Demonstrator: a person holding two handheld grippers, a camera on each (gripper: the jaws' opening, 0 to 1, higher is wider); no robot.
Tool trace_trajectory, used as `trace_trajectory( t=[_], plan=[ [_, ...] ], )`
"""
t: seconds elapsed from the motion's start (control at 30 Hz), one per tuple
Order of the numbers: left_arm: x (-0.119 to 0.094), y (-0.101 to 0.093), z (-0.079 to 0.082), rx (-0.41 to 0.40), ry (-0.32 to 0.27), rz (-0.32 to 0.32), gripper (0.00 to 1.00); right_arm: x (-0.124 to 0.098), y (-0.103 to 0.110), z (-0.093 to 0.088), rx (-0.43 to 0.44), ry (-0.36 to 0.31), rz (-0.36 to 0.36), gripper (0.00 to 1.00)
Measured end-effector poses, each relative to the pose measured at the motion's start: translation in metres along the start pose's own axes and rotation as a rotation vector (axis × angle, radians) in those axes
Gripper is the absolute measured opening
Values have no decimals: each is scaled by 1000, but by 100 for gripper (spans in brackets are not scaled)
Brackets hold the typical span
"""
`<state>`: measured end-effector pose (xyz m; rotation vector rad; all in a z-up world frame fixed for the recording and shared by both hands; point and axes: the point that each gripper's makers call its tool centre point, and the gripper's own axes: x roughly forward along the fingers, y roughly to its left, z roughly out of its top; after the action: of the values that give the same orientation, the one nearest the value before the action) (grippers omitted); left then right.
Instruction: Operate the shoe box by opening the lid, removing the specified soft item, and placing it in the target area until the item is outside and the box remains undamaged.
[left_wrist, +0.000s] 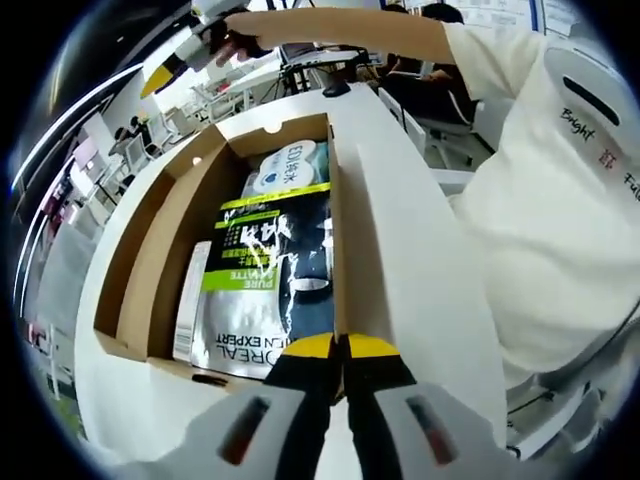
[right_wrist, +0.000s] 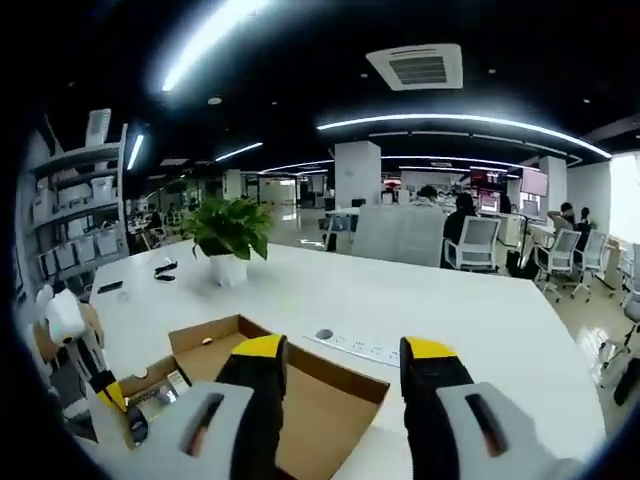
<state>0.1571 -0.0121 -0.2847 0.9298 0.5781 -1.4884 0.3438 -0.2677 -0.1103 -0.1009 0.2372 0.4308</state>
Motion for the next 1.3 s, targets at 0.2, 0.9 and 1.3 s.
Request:
trace_trajectory(
  t=[0.2, 0.9, 1.3],
  plan=[
    [1, -1, 0, 12, 16, -19, 2, -6, 9, -2, -4, 4, 51, 46],
    [1, 1, 1, -33, -8, -51, 1, -40, 60, -3, -148, -70, 213, 43],
    [2, 1, 1, -43, 12, -50, 1, -49, 75, -18, -87, -86, 261, 32]
  ],
)
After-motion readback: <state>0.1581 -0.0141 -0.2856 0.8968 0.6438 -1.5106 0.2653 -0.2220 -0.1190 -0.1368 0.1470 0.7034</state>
